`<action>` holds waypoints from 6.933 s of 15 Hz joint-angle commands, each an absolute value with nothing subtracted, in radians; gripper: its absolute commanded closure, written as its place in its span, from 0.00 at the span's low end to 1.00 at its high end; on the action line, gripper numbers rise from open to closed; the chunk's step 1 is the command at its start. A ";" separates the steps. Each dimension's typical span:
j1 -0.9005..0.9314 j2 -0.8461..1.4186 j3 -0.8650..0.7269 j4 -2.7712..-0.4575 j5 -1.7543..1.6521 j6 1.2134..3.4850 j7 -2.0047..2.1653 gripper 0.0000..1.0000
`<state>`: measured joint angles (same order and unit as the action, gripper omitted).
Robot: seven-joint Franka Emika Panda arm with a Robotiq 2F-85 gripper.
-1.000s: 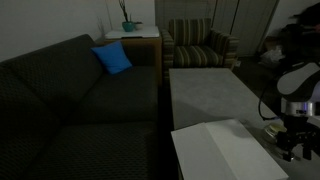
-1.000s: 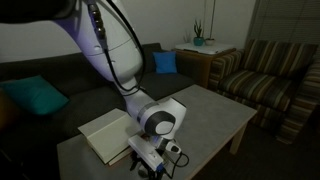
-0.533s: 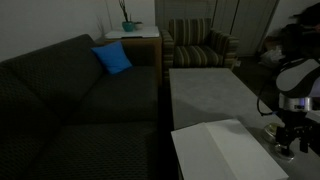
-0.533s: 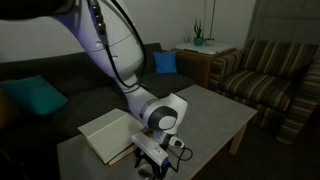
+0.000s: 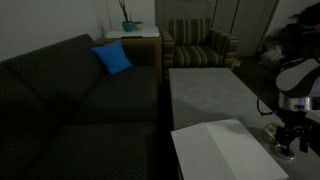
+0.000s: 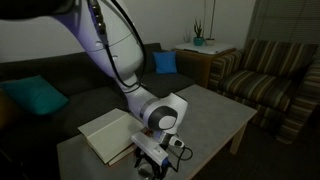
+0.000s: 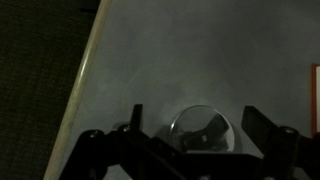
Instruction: Close the candle tin
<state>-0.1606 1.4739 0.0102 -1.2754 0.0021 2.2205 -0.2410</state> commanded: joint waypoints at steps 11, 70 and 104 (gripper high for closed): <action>0.014 1.450 -0.096 -1.419 -0.041 2.577 -0.017 0.00; -0.206 1.425 0.052 -1.644 -0.116 2.919 -0.102 0.56; 0.311 1.178 -0.313 -1.886 -0.071 2.920 0.227 0.56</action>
